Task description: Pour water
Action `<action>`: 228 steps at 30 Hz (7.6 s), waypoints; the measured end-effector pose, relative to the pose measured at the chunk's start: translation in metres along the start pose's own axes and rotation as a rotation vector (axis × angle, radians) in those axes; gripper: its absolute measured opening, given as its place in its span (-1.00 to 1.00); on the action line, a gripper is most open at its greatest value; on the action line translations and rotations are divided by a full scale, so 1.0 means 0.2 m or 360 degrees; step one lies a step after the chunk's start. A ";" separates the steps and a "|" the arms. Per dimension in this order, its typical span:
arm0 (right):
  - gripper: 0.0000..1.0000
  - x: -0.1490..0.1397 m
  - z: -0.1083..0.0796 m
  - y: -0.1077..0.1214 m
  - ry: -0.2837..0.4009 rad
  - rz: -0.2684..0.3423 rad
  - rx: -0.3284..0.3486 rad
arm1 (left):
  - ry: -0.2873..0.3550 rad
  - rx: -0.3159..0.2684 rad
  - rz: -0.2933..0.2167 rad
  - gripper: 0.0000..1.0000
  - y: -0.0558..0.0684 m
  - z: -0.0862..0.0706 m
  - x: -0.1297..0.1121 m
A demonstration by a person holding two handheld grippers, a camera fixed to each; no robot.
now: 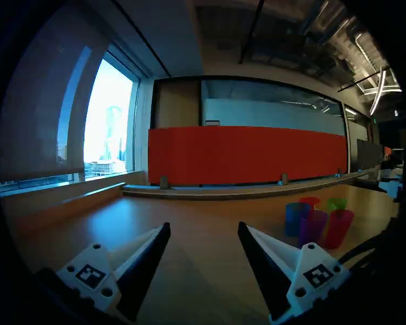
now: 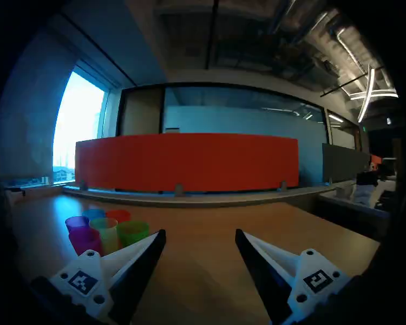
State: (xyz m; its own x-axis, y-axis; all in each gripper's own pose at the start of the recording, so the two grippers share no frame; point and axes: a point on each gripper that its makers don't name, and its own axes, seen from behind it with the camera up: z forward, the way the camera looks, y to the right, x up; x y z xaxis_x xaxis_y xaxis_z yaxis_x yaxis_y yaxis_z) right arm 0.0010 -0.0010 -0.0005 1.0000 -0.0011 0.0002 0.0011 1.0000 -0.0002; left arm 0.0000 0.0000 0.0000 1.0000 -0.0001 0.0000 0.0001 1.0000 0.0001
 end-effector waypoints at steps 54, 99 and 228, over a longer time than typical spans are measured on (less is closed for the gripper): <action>0.99 0.31 0.04 -0.26 -0.0233 -0.0216 0.0504 | -0.0266 -0.0678 0.0159 0.85 0.34 0.27 0.31; 1.00 0.05 0.21 -0.43 -0.0592 -0.0447 0.1056 | -0.0634 -0.1373 0.0441 0.85 0.81 0.68 0.00; 1.00 -0.22 0.39 -0.50 -0.0701 -0.0434 0.1102 | -0.0571 -0.1648 0.0364 0.70 1.30 0.81 -0.14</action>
State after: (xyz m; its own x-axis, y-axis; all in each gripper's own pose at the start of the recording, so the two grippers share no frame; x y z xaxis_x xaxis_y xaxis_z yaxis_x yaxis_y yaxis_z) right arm -0.0439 -0.1004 0.0783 0.8737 -0.3838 0.2990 0.0974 0.7401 0.6654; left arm -0.0281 0.2591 0.1629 0.9185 0.3511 0.1820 -0.0166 0.4942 -0.8692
